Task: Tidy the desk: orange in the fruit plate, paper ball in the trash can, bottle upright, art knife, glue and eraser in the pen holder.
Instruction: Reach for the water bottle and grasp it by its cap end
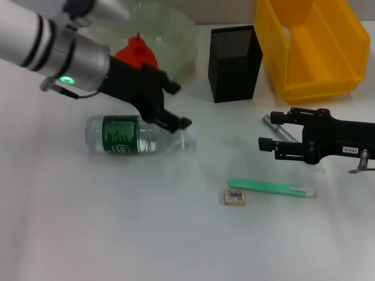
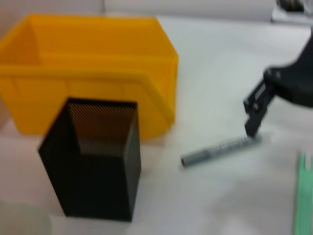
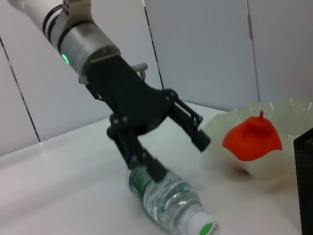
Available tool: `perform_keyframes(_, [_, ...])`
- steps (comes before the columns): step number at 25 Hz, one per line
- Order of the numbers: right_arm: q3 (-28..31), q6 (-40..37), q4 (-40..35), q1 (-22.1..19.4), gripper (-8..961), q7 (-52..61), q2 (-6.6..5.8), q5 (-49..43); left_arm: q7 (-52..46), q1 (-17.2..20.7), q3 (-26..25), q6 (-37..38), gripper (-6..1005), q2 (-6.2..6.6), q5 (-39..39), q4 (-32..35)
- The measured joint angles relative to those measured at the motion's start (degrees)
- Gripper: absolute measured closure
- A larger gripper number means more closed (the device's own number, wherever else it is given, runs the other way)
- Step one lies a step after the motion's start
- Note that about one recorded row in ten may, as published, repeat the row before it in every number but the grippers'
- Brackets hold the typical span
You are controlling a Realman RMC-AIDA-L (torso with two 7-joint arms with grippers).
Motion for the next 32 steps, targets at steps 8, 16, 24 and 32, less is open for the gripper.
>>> perform_keyframes(8, [-0.15,0.89,-0.24,-0.04,210,-0.03,0.33,-0.07,-4.43,-3.28,7.54,-5.0,173,-2.94,10.9,-0.65])
perform_keyframes(16, [-0.06,0.97,-0.28,-0.01,210,-0.06,0.31,0.01,-5.65,-3.08,12.52,-8.75,173,-3.1,10.86,-0.9])
perform_keyframes(24, [-0.06,1.22,-0.25,0.28,210,0.09,0.3,0.13,-5.95,-2.69,20.71,-15.78,173,-3.4,10.68,-1.78])
perform_keyframes(32, [0.16,1.25,-0.14,0.33,211,0.34,0.3,0.22,-5.63,-2.69,21.84,-16.05,223,-3.42,10.68,-1.82])
